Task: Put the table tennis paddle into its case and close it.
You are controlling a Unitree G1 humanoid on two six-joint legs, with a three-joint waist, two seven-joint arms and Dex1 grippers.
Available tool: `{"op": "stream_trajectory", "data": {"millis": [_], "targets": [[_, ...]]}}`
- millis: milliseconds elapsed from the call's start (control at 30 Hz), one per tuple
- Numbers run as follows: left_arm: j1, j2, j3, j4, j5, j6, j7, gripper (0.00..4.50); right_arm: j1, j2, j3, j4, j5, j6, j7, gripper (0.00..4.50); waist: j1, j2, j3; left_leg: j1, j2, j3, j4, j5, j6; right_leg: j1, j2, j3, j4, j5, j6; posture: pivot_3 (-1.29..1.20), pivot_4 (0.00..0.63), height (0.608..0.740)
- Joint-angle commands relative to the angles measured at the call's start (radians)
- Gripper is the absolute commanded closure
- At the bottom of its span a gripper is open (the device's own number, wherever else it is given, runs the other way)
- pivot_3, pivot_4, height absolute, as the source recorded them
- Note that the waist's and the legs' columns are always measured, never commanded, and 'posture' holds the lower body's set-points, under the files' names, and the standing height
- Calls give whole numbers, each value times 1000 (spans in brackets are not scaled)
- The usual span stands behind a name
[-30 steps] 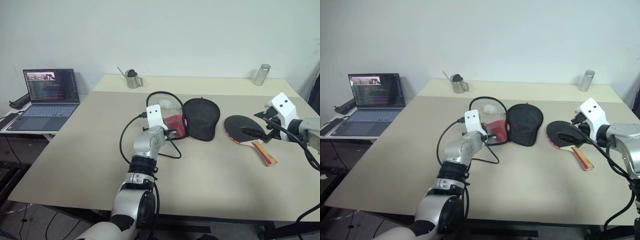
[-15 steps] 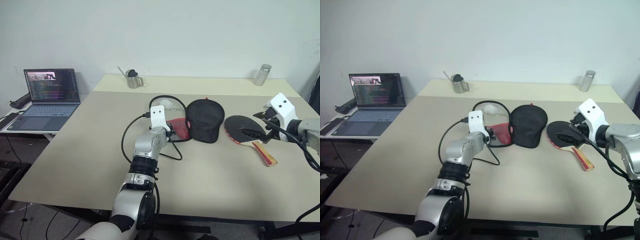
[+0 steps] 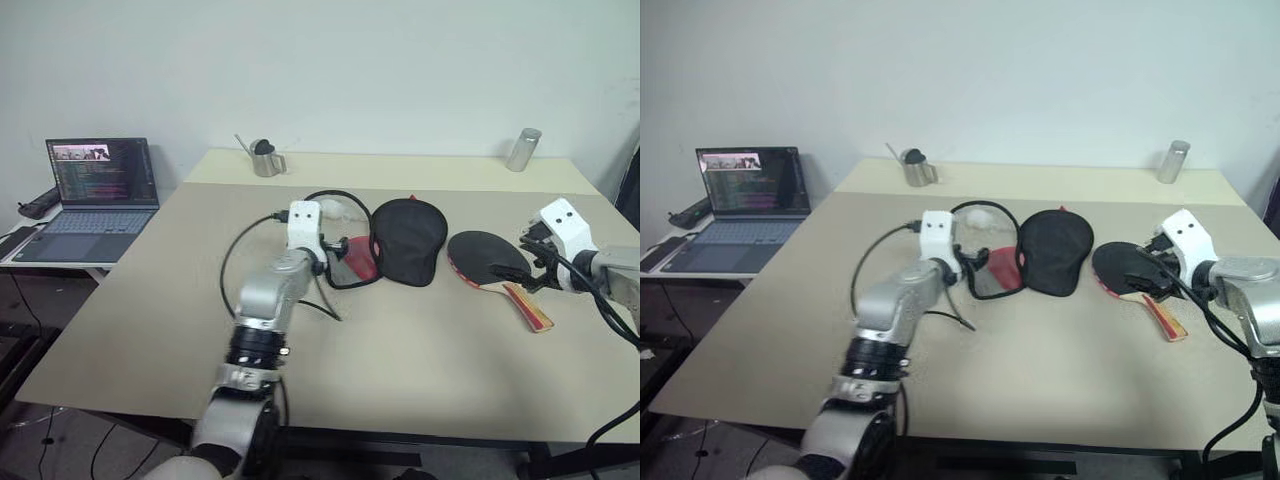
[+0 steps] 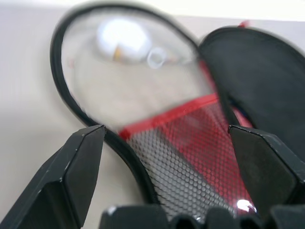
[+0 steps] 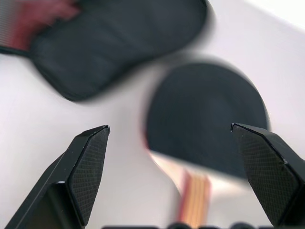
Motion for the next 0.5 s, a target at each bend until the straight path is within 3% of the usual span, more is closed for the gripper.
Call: {"op": "stream_trajectory", "data": {"millis": [33, 167, 500], "targets": [[23, 133, -35, -130, -74, 0, -253, 24, -3, 21, -42, 41, -29, 66, -92, 0, -2, 0, 0, 0, 0, 0, 0, 0, 0, 0, 0, 0, 0, 0, 0, 0, 150, 740], [68, 287, -73, -191, -121, -69, -491, 24, 12, 92, -37, 79, -32, 70, -151, 0, -7, 1, 0, 0, -1, 0, 0, 0, 0, 0, 0, 0, -1, 0, 0, 0, 150, 740], [59, 313, -77, -191, -110, -113, -563, 24, -94, 248, 1, 386, -100, -62, -250, 0, -21, 0, -1, 2, 0, 0, 0, 0, 0, 2, 0, 0, 0, 0, 0, 0, 150, 740]]}}
